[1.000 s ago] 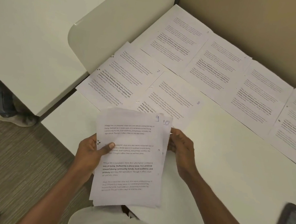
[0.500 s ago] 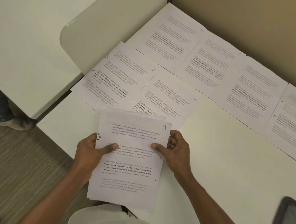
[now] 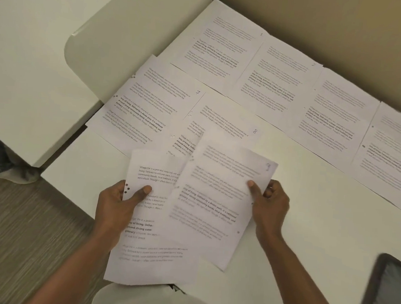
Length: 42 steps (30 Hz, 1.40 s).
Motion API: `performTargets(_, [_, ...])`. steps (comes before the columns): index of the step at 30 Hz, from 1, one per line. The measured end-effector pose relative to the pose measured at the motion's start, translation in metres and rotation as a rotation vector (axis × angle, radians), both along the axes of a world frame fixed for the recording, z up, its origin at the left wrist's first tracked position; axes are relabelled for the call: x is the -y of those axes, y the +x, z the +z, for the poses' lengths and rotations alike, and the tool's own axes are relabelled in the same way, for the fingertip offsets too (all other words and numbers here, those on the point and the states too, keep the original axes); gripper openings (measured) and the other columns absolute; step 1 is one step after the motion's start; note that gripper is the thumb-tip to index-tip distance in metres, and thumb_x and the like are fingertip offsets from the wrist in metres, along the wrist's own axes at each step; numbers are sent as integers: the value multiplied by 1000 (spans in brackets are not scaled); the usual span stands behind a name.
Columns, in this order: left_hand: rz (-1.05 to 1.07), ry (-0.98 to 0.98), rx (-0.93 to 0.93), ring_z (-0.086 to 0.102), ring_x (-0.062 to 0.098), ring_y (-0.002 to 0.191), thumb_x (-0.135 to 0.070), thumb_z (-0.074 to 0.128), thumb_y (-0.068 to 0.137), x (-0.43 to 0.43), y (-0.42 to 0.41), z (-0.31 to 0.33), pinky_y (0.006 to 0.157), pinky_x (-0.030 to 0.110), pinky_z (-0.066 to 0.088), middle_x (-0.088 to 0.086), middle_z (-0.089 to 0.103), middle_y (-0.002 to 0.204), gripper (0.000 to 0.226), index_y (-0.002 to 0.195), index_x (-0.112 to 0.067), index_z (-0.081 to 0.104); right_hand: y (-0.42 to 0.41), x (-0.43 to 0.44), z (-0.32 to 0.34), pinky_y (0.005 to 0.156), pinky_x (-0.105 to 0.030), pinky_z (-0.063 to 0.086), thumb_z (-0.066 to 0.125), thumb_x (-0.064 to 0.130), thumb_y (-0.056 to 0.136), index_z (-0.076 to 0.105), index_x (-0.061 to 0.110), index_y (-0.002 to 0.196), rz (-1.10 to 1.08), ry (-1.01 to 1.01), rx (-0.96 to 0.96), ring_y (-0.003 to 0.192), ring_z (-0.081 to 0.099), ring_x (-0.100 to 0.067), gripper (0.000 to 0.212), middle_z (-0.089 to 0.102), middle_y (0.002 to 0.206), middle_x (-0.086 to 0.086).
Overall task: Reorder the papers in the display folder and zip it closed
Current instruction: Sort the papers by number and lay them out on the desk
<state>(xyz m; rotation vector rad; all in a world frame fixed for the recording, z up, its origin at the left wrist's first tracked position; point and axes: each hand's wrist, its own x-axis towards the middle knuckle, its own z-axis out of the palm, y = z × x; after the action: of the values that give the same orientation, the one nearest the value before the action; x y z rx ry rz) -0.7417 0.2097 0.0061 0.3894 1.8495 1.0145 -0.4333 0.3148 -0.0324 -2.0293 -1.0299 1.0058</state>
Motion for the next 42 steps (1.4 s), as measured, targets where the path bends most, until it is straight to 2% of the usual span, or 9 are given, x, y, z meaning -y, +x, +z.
performTargets(4, [-62,-12,-35,81,22,89,-33,88,83,-1,0,1,86,52,64,-3,83,99,28,106,-20,79,35,-20,-2,80,-45,58,87,31,85,65,18,100,-63,50,158,75,71,-21,29,75,82,3])
performTargets(8, [-88,-17,-52,81,22,88,-35,89,82,1,1,3,85,53,64,-3,83,99,30,106,-19,78,63,-36,4,79,-29,35,84,32,87,64,13,118,-75,52,289,88,61,-27,41,72,93,-6])
performTargets(12, [-107,-22,-70,81,21,88,-35,89,82,6,6,5,85,52,65,-4,83,99,30,106,-19,78,80,-43,3,82,-36,41,83,38,87,56,16,129,-85,39,379,99,63,-32,54,67,101,-5])
performTargets(14, [-114,-23,-78,81,21,88,-34,89,84,10,8,6,85,52,65,-4,83,98,28,105,-20,79,86,-39,-1,90,-45,49,83,45,86,46,20,142,-73,86,452,114,62,-31,71,65,119,-4])
performTargets(17, [-102,-19,-79,81,21,89,-33,89,83,15,10,7,86,52,64,-3,83,99,29,106,-19,79,84,-25,-3,112,-55,42,76,54,91,34,20,157,98,210,616,142,43,-30,85,47,154,-7])
performTargets(21, [-98,-26,-95,81,22,90,-34,89,82,20,13,8,88,54,64,-4,83,99,29,105,-20,78,63,-3,-2,125,-48,19,63,70,93,30,24,164,543,254,658,162,12,-22,91,17,175,-5])
performTargets(24, [-97,-18,-108,81,21,89,-33,89,83,21,17,11,86,53,64,-4,83,98,27,104,-20,79,55,14,-12,130,-50,11,46,87,89,18,30,167,711,152,703,163,-6,-19,101,-1,177,-3])
performTargets(27, [-103,-14,-117,81,21,87,-32,88,84,24,22,13,84,54,65,-4,83,97,26,104,-19,78,59,24,-17,131,-51,9,38,92,87,14,28,168,718,108,771,162,-9,-20,106,-6,176,-5])
performTargets(42, [-53,-30,-114,81,25,89,-30,88,85,46,40,21,85,56,64,-1,83,100,26,107,-19,78,67,27,-17,130,-51,9,37,94,86,18,29,167,664,120,840,163,-6,-22,106,-3,176,-8])
